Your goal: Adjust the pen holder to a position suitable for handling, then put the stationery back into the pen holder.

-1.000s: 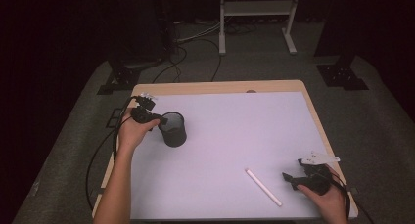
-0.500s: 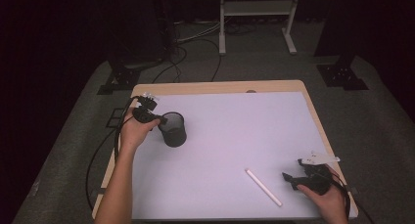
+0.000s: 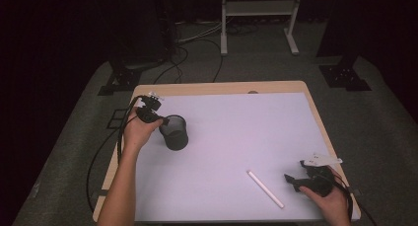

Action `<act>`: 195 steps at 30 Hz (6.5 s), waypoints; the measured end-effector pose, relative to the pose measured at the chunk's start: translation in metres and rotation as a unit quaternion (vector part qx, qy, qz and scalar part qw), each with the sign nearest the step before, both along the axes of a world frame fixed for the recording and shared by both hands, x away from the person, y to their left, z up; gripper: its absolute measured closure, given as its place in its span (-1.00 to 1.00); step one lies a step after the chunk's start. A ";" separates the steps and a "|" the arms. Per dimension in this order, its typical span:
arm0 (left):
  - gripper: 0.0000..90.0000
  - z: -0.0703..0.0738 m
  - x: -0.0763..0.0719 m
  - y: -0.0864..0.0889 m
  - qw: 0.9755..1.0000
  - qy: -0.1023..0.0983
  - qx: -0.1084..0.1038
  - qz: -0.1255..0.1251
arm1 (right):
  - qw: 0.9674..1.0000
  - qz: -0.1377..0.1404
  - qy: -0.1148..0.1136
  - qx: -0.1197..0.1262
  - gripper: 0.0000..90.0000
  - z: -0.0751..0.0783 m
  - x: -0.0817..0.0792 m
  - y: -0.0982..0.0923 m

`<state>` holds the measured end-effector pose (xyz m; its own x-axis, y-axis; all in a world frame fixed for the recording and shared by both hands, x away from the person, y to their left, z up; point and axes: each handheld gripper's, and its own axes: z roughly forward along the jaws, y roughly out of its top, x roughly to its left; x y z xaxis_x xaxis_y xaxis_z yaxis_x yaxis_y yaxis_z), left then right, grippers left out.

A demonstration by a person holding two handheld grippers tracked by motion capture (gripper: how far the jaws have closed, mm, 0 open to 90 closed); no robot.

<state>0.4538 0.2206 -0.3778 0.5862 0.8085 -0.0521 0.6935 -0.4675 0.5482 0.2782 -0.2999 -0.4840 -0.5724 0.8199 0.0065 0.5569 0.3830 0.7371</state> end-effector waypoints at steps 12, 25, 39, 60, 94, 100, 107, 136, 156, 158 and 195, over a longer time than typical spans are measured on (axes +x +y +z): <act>0.85 0.011 -0.005 -0.005 1.000 0.002 -0.022 -0.005 | 1.000 0.000 0.000 0.000 -0.64 0.000 0.000 0.000; 0.85 0.027 -0.011 -0.014 1.000 -0.003 -0.023 -0.018 | 1.000 0.000 0.000 0.000 -0.64 0.000 0.000 0.000; 0.85 0.034 -0.019 -0.031 0.999 -0.005 -0.030 -0.039 | 1.000 0.000 0.000 0.001 -0.64 0.000 0.000 0.000; 0.85 0.037 -0.032 -0.076 0.995 -0.002 -0.033 -0.098 | 1.000 0.000 0.000 0.001 -0.64 0.000 0.000 0.000; 0.85 0.014 -0.036 -0.147 0.985 0.028 -0.042 -0.165 | 1.000 0.000 0.000 0.001 -0.64 0.000 0.000 0.000; 0.85 0.010 -0.037 -0.157 0.983 0.035 -0.038 -0.174 | 1.000 0.000 0.000 0.001 -0.64 0.000 0.000 0.000; 0.85 0.004 -0.037 -0.164 0.983 0.044 -0.032 -0.176 | 1.000 0.000 0.000 0.001 -0.64 0.000 0.000 0.000; 0.53 -0.002 -0.031 -0.165 0.983 0.040 -0.028 -0.178 | 1.000 0.000 0.000 0.001 -0.64 0.000 0.000 0.000; -0.01 0.011 -0.041 -0.151 0.981 0.006 -0.055 -0.188 | 1.000 0.000 -0.001 0.001 -0.64 0.000 0.000 0.000; -0.04 0.012 -0.043 -0.147 0.981 0.003 -0.062 -0.186 | 1.000 0.000 -0.001 0.001 -0.64 0.000 0.000 0.000; -0.27 0.005 -0.086 -0.073 0.988 -0.033 -0.062 -0.141 | 1.000 -0.001 0.004 -0.002 -0.64 0.001 0.001 0.001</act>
